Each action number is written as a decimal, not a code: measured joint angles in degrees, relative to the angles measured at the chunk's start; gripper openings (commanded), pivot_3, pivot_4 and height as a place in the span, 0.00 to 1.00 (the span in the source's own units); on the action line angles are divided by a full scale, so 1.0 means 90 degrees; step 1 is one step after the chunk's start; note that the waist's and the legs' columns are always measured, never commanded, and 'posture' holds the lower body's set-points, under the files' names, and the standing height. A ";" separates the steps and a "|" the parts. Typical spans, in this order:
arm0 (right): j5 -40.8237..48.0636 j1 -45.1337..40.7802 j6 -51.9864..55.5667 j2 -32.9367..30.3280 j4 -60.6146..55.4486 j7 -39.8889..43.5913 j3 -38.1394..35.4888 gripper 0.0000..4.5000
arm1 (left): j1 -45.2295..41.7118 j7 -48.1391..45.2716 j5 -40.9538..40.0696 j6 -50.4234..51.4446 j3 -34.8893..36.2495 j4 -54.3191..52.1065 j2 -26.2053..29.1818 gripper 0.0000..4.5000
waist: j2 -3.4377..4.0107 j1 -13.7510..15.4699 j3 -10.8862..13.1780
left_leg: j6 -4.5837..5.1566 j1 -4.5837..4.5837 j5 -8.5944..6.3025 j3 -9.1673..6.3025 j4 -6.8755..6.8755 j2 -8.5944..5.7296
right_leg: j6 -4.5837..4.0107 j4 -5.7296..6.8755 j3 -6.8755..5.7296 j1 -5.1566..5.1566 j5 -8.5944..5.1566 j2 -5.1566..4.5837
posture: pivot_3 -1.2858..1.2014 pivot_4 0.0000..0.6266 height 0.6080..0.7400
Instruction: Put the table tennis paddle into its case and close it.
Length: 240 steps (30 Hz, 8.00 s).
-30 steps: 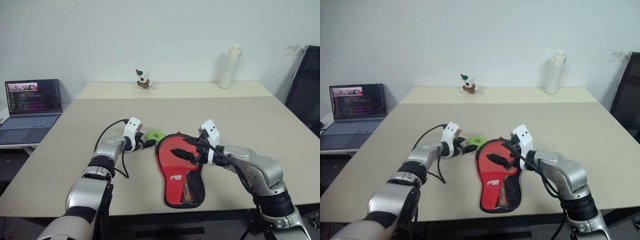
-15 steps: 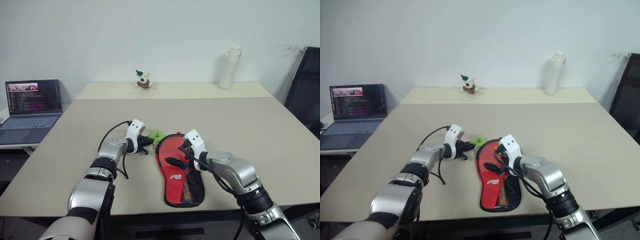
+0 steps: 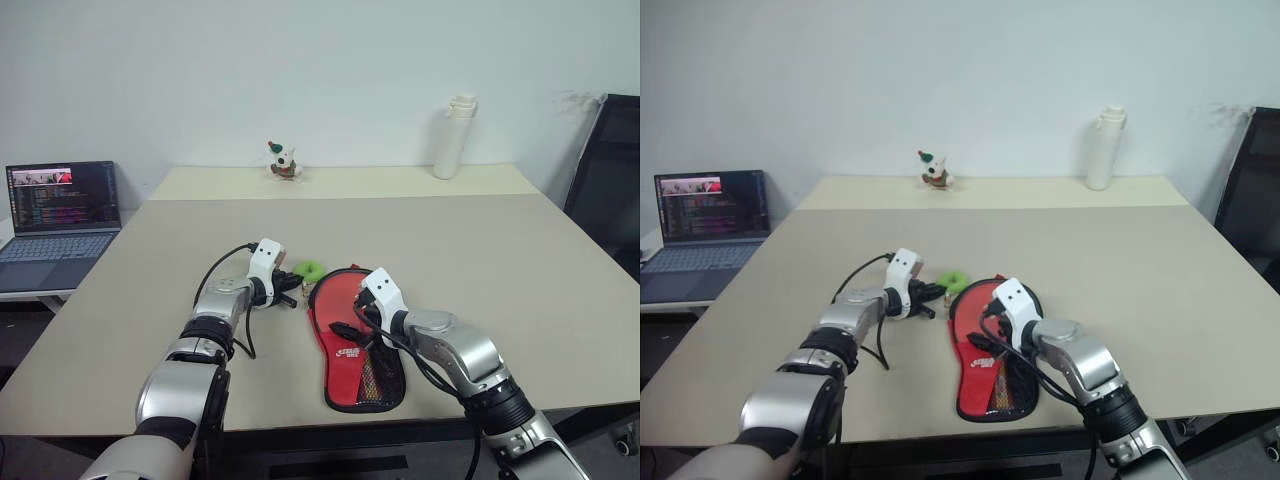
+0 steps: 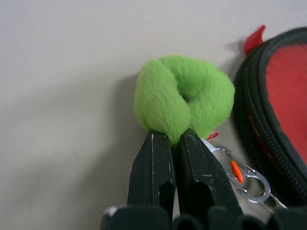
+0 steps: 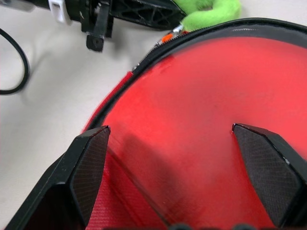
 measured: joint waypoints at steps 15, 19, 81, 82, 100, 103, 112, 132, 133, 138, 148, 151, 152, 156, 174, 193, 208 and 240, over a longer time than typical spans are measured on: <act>-0.0513 0.0212 -0.0324 -0.0045 -0.0003 0.0006 0.0187 1.00 | -0.0208 0.0912 0.0119 0.0050 0.0108 -0.0094 -0.0115 0.00 | -0.0036 0.0012 -0.0022 | 0.0000 -0.0003 0.0000 -0.0004 -0.0002 -0.0002 | -0.0001 -0.0009 -0.0004 0.0002 0.0001 -0.0003 | 0.52 0.24 1.00; -0.0544 0.0254 -0.0324 -0.0012 0.0001 0.0007 0.0167 1.00 | -0.0888 0.1335 0.0374 -0.0295 0.0060 0.0671 -0.0281 0.00 | -0.0064 0.0021 -0.0040 | 0.0000 -0.0003 0.0000 -0.0002 -0.0002 -0.0004 | 0.0000 -0.0014 -0.0007 0.0006 0.0000 -0.0003 | 0.52 0.24 1.00; -0.0385 0.0780 0.0722 0.0212 -0.1227 0.0155 0.0038 1.00 | -0.2091 0.1027 0.2632 -0.3104 -0.1302 0.1563 -0.2003 0.72 | -0.0050 -0.0009 -0.0083 | -0.0001 -0.0005 -0.0002 0.0002 -0.0007 -0.0002 | 0.0005 -0.0020 -0.0002 0.0004 -0.0002 0.0004 | 0.52 0.24 1.00; -0.0295 0.0781 0.0870 0.0160 -0.1326 0.0196 -0.0018 1.00 | -0.2093 0.1084 0.2550 -0.3104 -0.1214 0.1539 -0.1903 0.72 | -0.0050 -0.0008 -0.0082 | -0.0001 -0.0008 -0.0002 0.0001 -0.0007 -0.0001 | 0.0005 -0.0022 -0.0002 0.0002 -0.0002 0.0004 | 0.52 0.24 1.00; 0.1520 0.0544 0.2215 -0.1665 -0.3237 0.1061 -0.2046 1.00 | -0.0303 -0.1804 0.0667 -0.2892 -0.0063 0.0053 -0.0606 0.72 | -0.0051 0.0010 -0.0058 | -0.0005 -0.0022 -0.0004 0.0006 -0.0008 -0.0003 | -0.0002 -0.0026 -0.0007 -0.0011 0.0001 -0.0003 | 0.52 0.24 1.00; 0.1360 0.0415 0.1701 -0.1905 -0.2625 0.1058 -0.2034 1.00 | -0.0201 -0.2135 0.0553 -0.2657 -0.0175 -0.0277 -0.0755 0.72 | -0.0051 0.0015 -0.0058 | -0.0005 -0.0022 -0.0004 0.0009 -0.0008 -0.0005 | 0.0000 -0.0027 -0.0005 -0.0009 0.0000 -0.0002 | 0.52 0.24 1.00; -0.0521 0.0176 -0.1380 -0.2791 -0.0222 0.1522 -0.0702 1.00 | 0.0007 -0.2362 0.0724 -0.2473 -0.0817 -0.0359 -0.1193 0.72 | -0.0050 -0.0005 -0.0057 | -0.0003 -0.0022 -0.0006 0.0019 -0.0010 -0.0010 | 0.0002 -0.0032 0.0005 -0.0013 -0.0001 0.0009 | 0.52 0.24 1.00; -0.2805 -0.0774 -0.4659 -0.2132 0.2878 0.1029 0.0087 0.78 | 0.0036 -0.2376 0.0702 -0.2220 -0.0849 -0.0080 -0.1075 0.73 | -0.0046 0.0009 -0.0055 | -0.0003 -0.0017 -0.0005 0.0021 -0.0009 -0.0005 | -0.0031 -0.0028 0.0011 -0.0010 0.0018 0.0007 | 0.52 0.24 1.00; -0.2821 -0.0776 -0.4701 -0.2088 0.2934 0.1032 0.0087 0.70 | 0.0038 -0.2375 0.0702 -0.2218 -0.0849 -0.0080 -0.1076 0.73 | -0.0046 0.0009 -0.0055 | -0.0003 -0.0017 -0.0005 0.0021 -0.0009 -0.0005 | -0.0031 -0.0027 0.0010 -0.0010 0.0018 0.0007 | 0.52 0.24 1.00; -0.2886 -0.0776 -0.4770 -0.2054 0.2979 0.1062 0.0085 0.30 | 0.0040 -0.2389 0.0703 -0.2104 -0.0852 -0.0070 -0.1080 0.73 | -0.0045 0.0008 -0.0054 | -0.0003 -0.0016 -0.0005 0.0020 -0.0008 -0.0005 | -0.0031 -0.0024 0.0010 -0.0010 0.0019 0.0008 | 0.52 0.24 1.00; -0.2969 -0.0631 -0.4615 -0.2086 0.2454 0.1272 0.0023 0.00 | -0.0146 -0.3141 0.0766 -0.1835 -0.1106 0.0132 -0.1238 0.73 | -0.0044 0.0008 -0.0057 | -0.0003 -0.0009 -0.0005 0.0019 -0.0006 -0.0010 | -0.0031 -0.0024 0.0007 0.0000 0.0018 0.0010 | 0.52 0.24 1.00; -0.2958 -0.0384 -0.4445 -0.2250 0.2050 0.1388 -0.0095 0.00 | -0.0148 -0.3312 0.0846 -0.1992 -0.1216 0.0131 -0.1225 0.73 | -0.0042 0.0011 -0.0060 | -0.0003 -0.0007 -0.0005 0.0017 -0.0006 -0.0008 | -0.0031 -0.0025 0.0006 0.0004 0.0018 0.0010 | 0.52 0.24 1.00; -0.2948 -0.0250 -0.4344 -0.2335 0.1877 0.1455 -0.0152 0.00 | -0.0147 -0.3330 0.0860 -0.2040 -0.1239 0.0135 -0.1219 0.73 | -0.0042 0.0014 -0.0060 | -0.0003 -0.0007 -0.0005 0.0016 -0.0005 -0.0008 | -0.0031 -0.0025 0.0006 0.0005 0.0018 0.0009 | 0.52 0.24 1.00; -0.2895 0.0167 -0.4017 -0.2538 0.1172 0.1642 -0.0281 0.00 | -0.0159 -0.3274 0.0961 -0.2166 -0.1289 0.0187 -0.1219 0.73 | -0.0040 0.0018 -0.0063 | -0.0003 -0.0002 -0.0005 0.0015 -0.0004 -0.0009 | -0.0004 -0.0024 0.0006 0.0008 0.0002 0.0009 | 0.52 0.24 1.00; -0.1731 0.3601 -0.2042 -0.3844 -0.3250 0.2873 -0.1169 0.00 | -0.0138 -0.3120 0.0984 -0.2228 -0.1298 0.0326 -0.1207 0.73 | -0.0023 0.0058 -0.0096 | -0.0003 0.0014 -0.0006 0.0009 0.0001 -0.0009 | 0.0002 -0.0023 0.0004 0.0023 -0.0003 0.0016 | 0.52 0.24 1.00; 0.1262 0.5637 0.0340 -0.4800 -0.6268 0.3576 -0.2013 0.00 | -0.0140 -0.3060 0.0987 -0.2204 -0.1298 0.0415 -0.1260 0.73 | -0.0044 0.0074 -0.0112 | -0.0009 0.0058 -0.0009 -0.0006 -0.0004 -0.0001 | 0.0002 -0.0041 -0.0017 0.0078 -0.0013 -0.0001 | 0.52 0.24 1.00; 0.3032 0.4809 0.1217 -0.4897 -0.6413 0.2857 -0.2373 0.45 | -0.0129 -0.3061 0.0987 -0.2208 -0.1298 0.0401 -0.1252 0.73 | -0.0051 0.0069 -0.0109 | -0.0010 0.0058 -0.0010 -0.0014 -0.0004 0.0001 | 0.0002 -0.0043 -0.0016 0.0078 -0.0014 -0.0002 | 0.52 0.24 1.00; 0.1323 -0.0008 -0.2587 -0.3191 0.1446 0.4119 -0.1619 0.45 | 0.4790 -0.1823 -0.1508 0.2336 0.0545 -0.8655 0.1021 0.73 | -0.0030 0.0151 -0.0047 | -0.0007 0.0002 -0.0012 -0.0008 -0.0002 0.0005 | -0.0002 -0.0026 0.0003 0.0008 -0.0010 -0.0004 | 0.52 0.24 1.00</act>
